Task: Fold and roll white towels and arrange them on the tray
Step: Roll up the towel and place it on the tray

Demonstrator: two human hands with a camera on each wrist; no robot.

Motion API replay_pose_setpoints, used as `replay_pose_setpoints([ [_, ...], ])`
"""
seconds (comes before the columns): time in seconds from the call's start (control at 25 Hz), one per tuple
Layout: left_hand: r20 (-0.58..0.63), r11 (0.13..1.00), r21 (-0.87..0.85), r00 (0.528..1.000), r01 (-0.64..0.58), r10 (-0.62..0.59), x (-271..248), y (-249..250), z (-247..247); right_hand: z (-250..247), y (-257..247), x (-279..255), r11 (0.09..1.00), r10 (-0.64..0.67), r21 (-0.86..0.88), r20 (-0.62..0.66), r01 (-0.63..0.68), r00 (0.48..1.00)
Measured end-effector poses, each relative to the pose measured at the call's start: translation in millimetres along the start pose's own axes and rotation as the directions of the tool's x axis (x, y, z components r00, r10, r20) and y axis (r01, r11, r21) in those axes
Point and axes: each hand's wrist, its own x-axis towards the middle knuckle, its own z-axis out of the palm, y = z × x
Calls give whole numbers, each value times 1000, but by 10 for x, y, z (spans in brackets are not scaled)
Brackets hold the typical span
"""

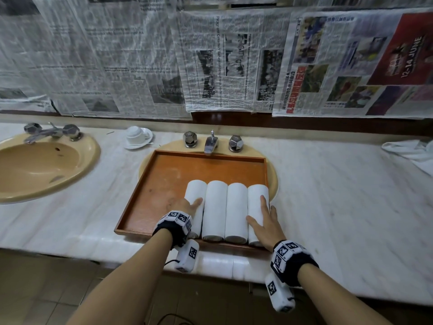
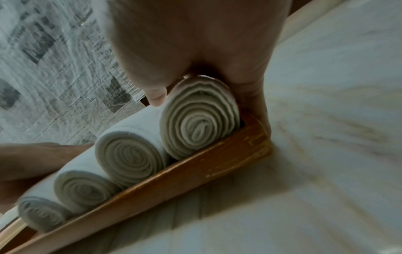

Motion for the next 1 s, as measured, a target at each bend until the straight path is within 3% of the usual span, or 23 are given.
replay_pose_setpoints([
  [0.28, 16, 975, -218, 998, -49, 54, -16, -101, 74, 42, -4, 55, 999, 50, 2, -10, -50, 999],
  [0.56, -15, 993, -48, 994, -112, 112, -2, -143, 156, 48, -32, 66, 998, 69, -5, -15, -70, 997],
  [0.8, -17, 986, -103, 991, -133, 132, 11, -203, 159, 38, -66, 49, 998, 67, -10, -13, -67, 998],
  [1.0, -161, 982, -129, 980, -139, 118, -5, -257, 134, -42, -143, 22, 998, 49, -48, 3, -49, 999],
])
